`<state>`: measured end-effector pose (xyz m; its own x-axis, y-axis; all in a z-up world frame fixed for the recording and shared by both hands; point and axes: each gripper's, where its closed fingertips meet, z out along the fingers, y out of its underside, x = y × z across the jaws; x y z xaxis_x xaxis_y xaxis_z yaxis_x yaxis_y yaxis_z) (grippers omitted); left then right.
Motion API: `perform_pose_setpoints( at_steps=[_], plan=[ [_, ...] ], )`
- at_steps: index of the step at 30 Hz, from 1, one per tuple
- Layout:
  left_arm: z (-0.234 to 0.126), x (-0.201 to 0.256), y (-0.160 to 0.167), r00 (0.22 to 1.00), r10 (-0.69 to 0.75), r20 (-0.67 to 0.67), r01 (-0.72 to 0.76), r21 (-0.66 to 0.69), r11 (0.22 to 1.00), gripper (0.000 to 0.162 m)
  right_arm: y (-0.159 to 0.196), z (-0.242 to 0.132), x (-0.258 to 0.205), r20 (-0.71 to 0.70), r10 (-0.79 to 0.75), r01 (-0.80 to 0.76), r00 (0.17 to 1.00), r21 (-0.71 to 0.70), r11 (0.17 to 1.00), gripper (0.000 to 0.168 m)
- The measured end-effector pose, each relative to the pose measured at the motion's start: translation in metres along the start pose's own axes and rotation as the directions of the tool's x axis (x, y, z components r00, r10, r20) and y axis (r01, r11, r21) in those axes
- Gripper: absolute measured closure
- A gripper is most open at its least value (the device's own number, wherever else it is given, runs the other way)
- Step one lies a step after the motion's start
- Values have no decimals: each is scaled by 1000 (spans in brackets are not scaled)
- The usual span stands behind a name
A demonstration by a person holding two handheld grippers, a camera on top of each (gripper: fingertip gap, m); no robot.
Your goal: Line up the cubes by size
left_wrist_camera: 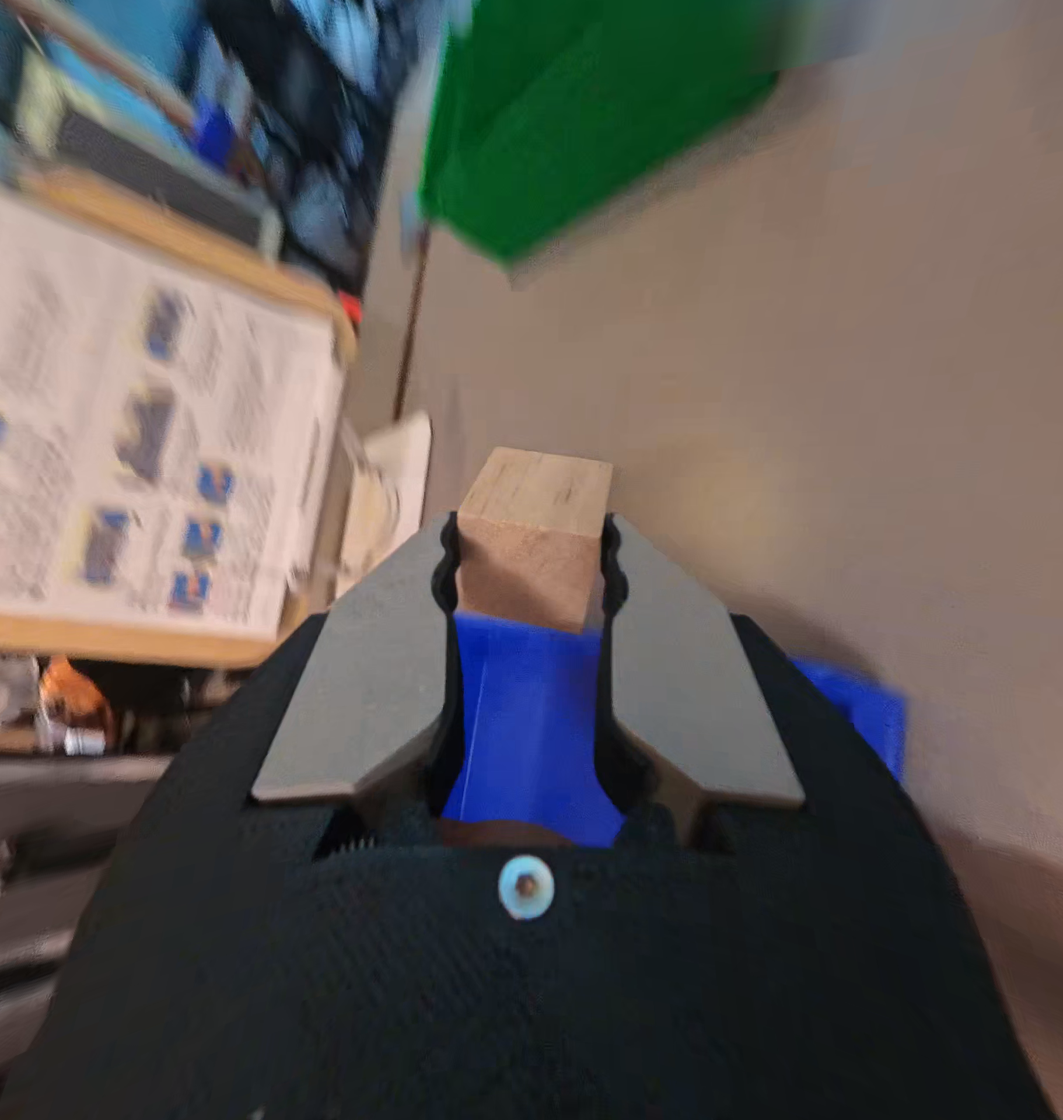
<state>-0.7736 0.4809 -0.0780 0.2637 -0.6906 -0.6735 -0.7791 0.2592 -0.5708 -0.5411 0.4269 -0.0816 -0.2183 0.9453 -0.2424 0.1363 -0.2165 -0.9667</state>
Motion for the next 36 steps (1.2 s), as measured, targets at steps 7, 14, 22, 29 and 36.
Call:
perform_pose_setpoints(
  at_steps=[7, 14, 22, 29, 36],
  plan=[
    [-2, 49, -118, 981, 70, 183, -133, 363, 922, 118, -17, 68, -4, 143, 203, -216, 969, 80, 973, 99],
    [11, 80, -137, 981, 50, 188, -128, 433, 892, 118, -9, 112, -7, 131, 246, -253, 960, 35, 967, 96],
    [20, 94, -127, 984, 45, 172, -115, 425, 898, 117, -3, 129, -12, 214, 303, -314, 929, 19, 949, 99],
    [24, 101, -126, 989, 49, 141, -105, 430, 897, 117, 0, 131, -14, 211, 294, -305, 932, 25, 952, 125],
    [15, 107, -121, 992, 28, 124, -77, 413, 907, 114, -6, 120, -14, 192, 267, -281, 944, 51, 958, 126]
  ],
)
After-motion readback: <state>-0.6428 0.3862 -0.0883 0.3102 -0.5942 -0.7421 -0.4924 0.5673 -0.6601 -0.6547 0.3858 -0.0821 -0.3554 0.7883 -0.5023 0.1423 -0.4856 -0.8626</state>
